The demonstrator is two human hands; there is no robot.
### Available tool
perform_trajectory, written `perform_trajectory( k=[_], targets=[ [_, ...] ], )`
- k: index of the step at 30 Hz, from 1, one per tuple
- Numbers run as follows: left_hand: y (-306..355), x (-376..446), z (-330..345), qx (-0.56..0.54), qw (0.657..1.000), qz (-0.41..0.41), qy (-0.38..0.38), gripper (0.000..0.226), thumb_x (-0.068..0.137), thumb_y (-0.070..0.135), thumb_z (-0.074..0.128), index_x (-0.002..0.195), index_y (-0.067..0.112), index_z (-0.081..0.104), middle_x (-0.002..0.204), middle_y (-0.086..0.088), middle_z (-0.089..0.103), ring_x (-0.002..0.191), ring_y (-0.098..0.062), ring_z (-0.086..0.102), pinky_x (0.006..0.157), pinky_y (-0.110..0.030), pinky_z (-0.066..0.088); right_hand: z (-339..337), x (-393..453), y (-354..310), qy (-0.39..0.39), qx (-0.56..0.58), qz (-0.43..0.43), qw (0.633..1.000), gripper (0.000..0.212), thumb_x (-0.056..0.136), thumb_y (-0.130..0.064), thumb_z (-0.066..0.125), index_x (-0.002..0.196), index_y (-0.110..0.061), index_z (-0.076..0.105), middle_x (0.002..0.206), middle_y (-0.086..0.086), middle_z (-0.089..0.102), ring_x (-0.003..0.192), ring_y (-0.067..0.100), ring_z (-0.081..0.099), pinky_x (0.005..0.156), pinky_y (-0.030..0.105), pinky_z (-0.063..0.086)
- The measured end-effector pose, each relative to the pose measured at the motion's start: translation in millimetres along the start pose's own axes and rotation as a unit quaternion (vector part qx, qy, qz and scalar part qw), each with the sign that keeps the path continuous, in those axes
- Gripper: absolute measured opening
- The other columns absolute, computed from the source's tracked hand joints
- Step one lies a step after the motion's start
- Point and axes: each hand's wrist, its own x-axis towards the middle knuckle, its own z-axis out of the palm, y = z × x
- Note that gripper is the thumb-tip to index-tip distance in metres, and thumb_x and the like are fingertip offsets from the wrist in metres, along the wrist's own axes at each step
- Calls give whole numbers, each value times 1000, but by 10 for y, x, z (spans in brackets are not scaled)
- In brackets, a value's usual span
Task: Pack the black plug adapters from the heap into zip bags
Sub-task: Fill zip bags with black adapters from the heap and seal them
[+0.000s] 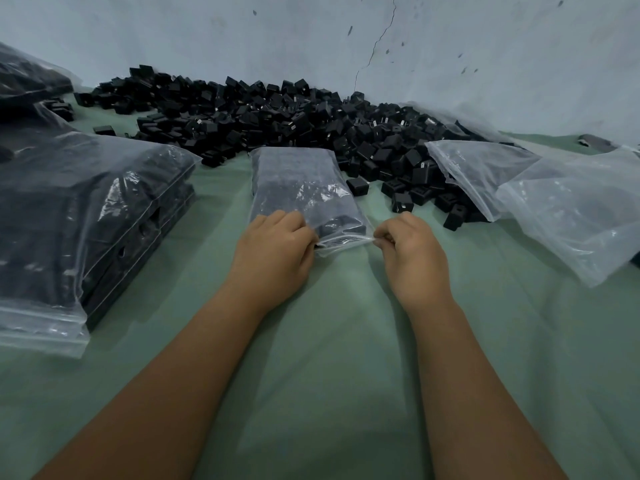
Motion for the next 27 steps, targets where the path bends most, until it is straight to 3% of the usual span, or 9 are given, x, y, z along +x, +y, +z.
perform_trajectory(
  k=[9, 18, 20, 23, 27],
  targets=[
    [-7, 10, 15, -18, 999, -11, -39, 15, 90, 18, 65, 100, 16, 76, 92, -5, 66, 91, -31, 58, 77, -38, 40, 14, -12, 23, -40, 6, 36, 999, 15, 89, -11, 58, 103, -15, 63, 88, -1, 57, 86, 18, 52, 72, 37, 47],
    [-344, -138, -209, -50, 990, -125, -35, 25, 79, 2, 68, 98, 16, 73, 91, -7, 57, 94, -31, 52, 71, -35, 42, 24, 21, 14, 10, 67, 57, 996, 7, 82, -6, 66, 81, -12, 63, 79, 0, 60, 77, 20, 55, 70, 41, 49],
    [-420, -213, -258, -40, 983, -177, -35, 18, 82, 15, 70, 99, 21, 69, 91, -2, 55, 90, -26, 53, 66, -32, 39, 23, 23, 26, 5, 54, 56, 997, 6, 84, -9, 64, 82, -15, 62, 80, -5, 58, 78, 16, 53, 68, 37, 48],
    [-483, -323, -363, -54, 971, -229, -47, 10, 85, 33, 69, 94, 31, 64, 77, 8, 56, 71, -14, 54, 58, -29, 40, 25, 33, 37, -11, 6, 81, 997, 5, 88, -19, 62, 85, -20, 59, 82, -10, 55, 79, 14, 51, 64, 32, 44],
    [-399, -353, -424, -139, 970, -195, -45, 15, 84, 13, 70, 93, 25, 69, 68, 4, 62, 66, -16, 59, 67, -35, 51, 27, 26, 46, -23, -35, 108, 993, 6, 91, -24, 59, 86, -20, 57, 85, -6, 58, 78, 17, 51, 62, 30, 40]
  ],
)
